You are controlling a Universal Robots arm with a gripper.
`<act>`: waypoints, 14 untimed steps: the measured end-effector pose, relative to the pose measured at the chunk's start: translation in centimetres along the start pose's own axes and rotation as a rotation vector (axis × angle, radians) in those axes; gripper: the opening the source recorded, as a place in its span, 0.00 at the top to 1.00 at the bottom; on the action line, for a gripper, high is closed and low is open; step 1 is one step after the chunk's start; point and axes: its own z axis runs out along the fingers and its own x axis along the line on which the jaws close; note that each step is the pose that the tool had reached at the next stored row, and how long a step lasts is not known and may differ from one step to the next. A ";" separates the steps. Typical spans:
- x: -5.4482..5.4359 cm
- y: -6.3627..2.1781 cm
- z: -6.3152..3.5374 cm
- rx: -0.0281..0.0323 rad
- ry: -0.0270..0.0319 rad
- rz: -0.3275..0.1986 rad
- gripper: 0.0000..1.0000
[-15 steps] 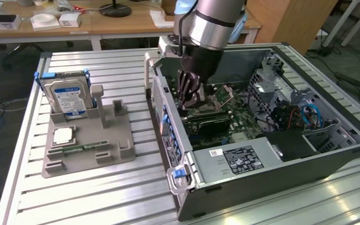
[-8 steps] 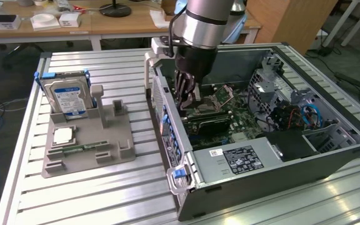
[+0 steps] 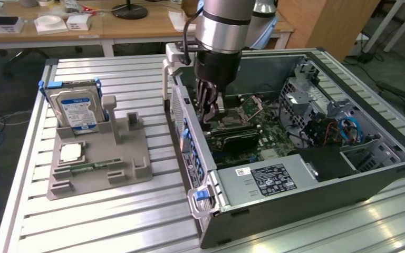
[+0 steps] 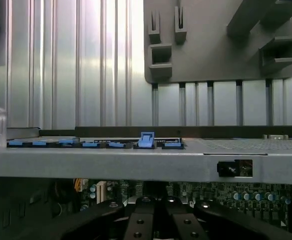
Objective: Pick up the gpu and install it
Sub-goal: 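Press down on the gpu until it lock into place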
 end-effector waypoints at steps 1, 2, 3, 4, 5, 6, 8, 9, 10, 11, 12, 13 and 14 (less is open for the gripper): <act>0.0 0.12 -0.10 0.0020 -0.0002 0.000 0.90; 0.0 0.21 -0.17 0.0039 -0.0005 0.000 0.90; 0.0 0.33 -0.22 0.0060 -0.0005 0.001 0.90; 0.1 0.48 -0.24 0.0084 -0.0006 0.001 0.90; 0.1 0.66 -0.25 0.0108 -0.0006 0.001 0.90; 0.1 0.87 -0.23 0.0135 -0.0007 0.002 0.90; 0.1 1.21 -0.20 0.0181 -0.0008 0.002 0.90; 0.1 1.31 -0.18 0.0200 -0.0005 0.003 0.90; 0.1 1.36 -0.13 0.0220 -0.0001 0.003 0.90; 0.1 1.39 -0.10 0.0235 0.0003 0.003 0.90; 0.1 1.40 -0.08 0.0250 0.0004 0.003 0.90; 0.1 1.41 -0.07 0.0263 0.0003 0.003 0.90; 0.1 1.41 -0.06 0.0271 0.0001 0.003 0.90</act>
